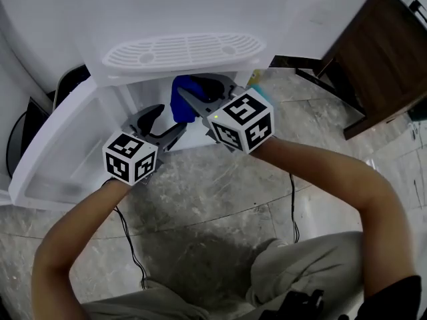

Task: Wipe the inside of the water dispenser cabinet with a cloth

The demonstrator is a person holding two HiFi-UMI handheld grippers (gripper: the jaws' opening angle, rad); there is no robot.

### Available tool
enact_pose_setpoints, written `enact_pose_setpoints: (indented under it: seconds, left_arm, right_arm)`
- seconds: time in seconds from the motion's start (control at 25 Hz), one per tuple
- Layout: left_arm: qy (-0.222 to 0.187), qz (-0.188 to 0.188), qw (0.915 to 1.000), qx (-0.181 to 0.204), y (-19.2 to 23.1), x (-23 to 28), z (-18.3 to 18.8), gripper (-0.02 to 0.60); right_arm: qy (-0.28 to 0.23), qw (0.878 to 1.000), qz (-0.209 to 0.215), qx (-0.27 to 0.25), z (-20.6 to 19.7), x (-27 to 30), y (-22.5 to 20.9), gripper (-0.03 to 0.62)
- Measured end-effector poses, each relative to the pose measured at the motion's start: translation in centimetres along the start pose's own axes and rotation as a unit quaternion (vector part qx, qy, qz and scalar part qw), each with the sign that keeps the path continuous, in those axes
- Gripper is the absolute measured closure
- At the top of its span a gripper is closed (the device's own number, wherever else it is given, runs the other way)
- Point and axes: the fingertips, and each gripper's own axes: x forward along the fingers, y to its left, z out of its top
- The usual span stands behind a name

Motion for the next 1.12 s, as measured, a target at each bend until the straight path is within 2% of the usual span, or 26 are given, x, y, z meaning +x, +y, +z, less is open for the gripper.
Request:
enact_pose_setpoints:
  seconds: [0.12,0.36,0.52,0.72,0.84,1.0,1.04,1.12]
  left_arm:
    - [-0.015,-0.023,0.9996,0.011,-1.6,1.7,1.6,0.265]
    - [-0.028,-0.060,0.9976,-0.022,-5.0,4.4,3.7,0.237]
    - [-0.011,-0.045,0.9987,-0.022,-4.8,5.2,3.3,0.230]
    - [0.004,-0.017,0.9997,0.018,-3.7,5.6,4.1,0.230]
    - [0.015,-0.023,0.9987,0.042,-4.3,5.7,4.1,0.235]
    - [0.023,-0.032,0.9983,0.043,-5.2,5.7,3.7,0.395]
    - [0.023,-0.028,0.9984,0.043,-5.1,5.7,3.7,0.454]
    - [0.023,-0.027,0.9980,0.052,-5.0,5.6,3.6,0.474]
  right_arm:
    - [0.014,1.000,-0.012,0.005,-0.7,-1.6,-0.9,0.508]
    - [-0.011,0.999,-0.039,0.010,-1.9,-2.9,-1.4,0.508]
    - [-0.020,0.999,-0.031,0.030,-2.1,-2.9,-0.5,0.508]
    - [-0.031,0.998,-0.019,0.056,-1.5,-3.2,0.1,0.508]
    - [-0.030,0.997,-0.012,0.064,-1.7,-3.4,0.5,0.508]
    - [-0.030,0.998,-0.009,0.060,-1.9,-3.6,0.5,0.503]
    - [-0.030,0.998,-0.010,0.058,-1.9,-3.7,0.5,0.499]
    - [-0.030,0.998,-0.010,0.055,-1.8,-3.7,0.6,0.496]
